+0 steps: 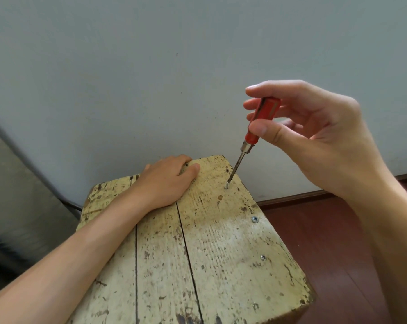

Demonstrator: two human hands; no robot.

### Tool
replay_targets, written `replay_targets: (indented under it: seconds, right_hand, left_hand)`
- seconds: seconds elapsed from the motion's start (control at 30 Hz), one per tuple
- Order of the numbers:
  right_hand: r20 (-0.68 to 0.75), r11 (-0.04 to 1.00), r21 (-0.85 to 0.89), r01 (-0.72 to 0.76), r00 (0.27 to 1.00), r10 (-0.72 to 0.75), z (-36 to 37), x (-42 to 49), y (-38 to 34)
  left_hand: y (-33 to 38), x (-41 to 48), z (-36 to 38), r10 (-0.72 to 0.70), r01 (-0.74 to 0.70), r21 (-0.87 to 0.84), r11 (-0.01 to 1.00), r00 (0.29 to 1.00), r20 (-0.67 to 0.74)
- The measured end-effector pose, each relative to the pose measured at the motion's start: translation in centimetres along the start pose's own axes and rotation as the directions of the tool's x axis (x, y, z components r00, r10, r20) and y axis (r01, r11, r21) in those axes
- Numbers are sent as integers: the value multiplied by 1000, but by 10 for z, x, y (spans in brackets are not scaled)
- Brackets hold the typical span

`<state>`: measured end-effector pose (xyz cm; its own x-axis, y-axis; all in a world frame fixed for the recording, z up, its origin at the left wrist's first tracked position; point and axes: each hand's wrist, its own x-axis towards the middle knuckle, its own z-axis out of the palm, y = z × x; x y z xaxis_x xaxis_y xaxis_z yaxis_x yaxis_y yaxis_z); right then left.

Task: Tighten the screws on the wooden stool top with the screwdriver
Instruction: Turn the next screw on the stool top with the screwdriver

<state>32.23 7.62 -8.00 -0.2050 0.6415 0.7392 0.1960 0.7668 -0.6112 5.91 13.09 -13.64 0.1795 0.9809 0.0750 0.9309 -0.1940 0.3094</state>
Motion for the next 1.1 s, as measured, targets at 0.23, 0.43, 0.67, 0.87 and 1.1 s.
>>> replay_targets:
  seconds: [0.23,0.43,0.67,0.87,1.1]
  right_hand:
    - [-43,999,32,7,999,-6,-1,2,2]
    - [-94,1000,23,11,996,-9,11,3,5]
    - [-62,999,-51,18,998,-21,4,3,6]
    - [-24,1000,14,-1,1000,1,-3,3,3]
    - [-58,1000,-2,23,998,-23,9,4,1]
  left_hand:
    - [-1,0,0,-3,3,-3,1000,1000,6]
    - [0,1,0,-7,7,-2,1000,1000,0]
    - [0,1,0,-1,1,3,1000,1000,-2]
    - [1,0,0,-5,5,-3,1000,1000,6]
    - [0,0,0,3,-3,-1,1000,1000,0]
